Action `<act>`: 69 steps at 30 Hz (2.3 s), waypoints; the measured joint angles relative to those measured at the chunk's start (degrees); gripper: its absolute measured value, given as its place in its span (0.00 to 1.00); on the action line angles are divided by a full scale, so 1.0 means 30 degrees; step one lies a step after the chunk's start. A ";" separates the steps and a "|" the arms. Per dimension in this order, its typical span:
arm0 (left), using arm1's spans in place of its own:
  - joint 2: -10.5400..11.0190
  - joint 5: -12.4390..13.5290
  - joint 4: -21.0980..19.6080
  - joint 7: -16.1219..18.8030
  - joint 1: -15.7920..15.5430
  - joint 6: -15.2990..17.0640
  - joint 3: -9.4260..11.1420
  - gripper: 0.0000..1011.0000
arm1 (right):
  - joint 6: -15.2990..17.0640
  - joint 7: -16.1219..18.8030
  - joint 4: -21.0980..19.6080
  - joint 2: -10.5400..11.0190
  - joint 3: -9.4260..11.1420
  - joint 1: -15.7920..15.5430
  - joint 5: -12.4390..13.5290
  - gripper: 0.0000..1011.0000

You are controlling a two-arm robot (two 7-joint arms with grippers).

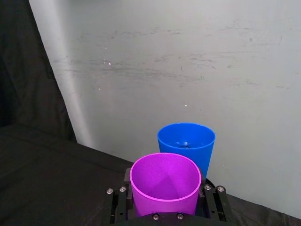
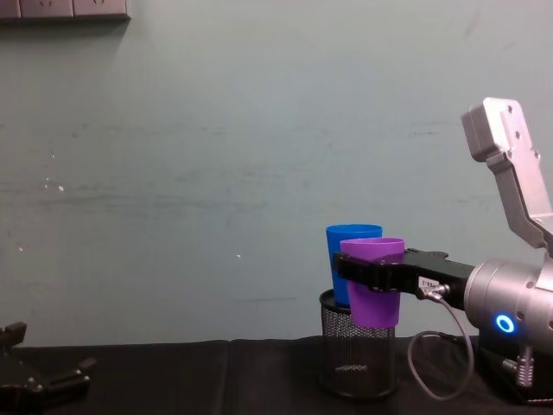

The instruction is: Pick up one cup with a gripper and tap it against the other cup.

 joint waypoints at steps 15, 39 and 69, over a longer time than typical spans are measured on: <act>0.0000 0.0001 0.0000 0.0000 0.0000 0.0000 -0.0001 0.99 | -0.0054 0.0326 -0.2781 0.0638 0.0054 -0.2457 0.0329 0.73; 0.0000 0.0001 0.0000 0.0000 0.0000 0.0000 0.0000 0.99 | -0.5377 0.0184 -0.2364 0.0648 -0.0070 -0.6431 -0.1400 0.73; 0.0000 0.0001 0.0000 0.0000 0.0001 0.0000 0.0000 0.99 | 0.1588 -0.3230 -0.7920 0.0994 0.2563 -0.7341 -0.1669 0.99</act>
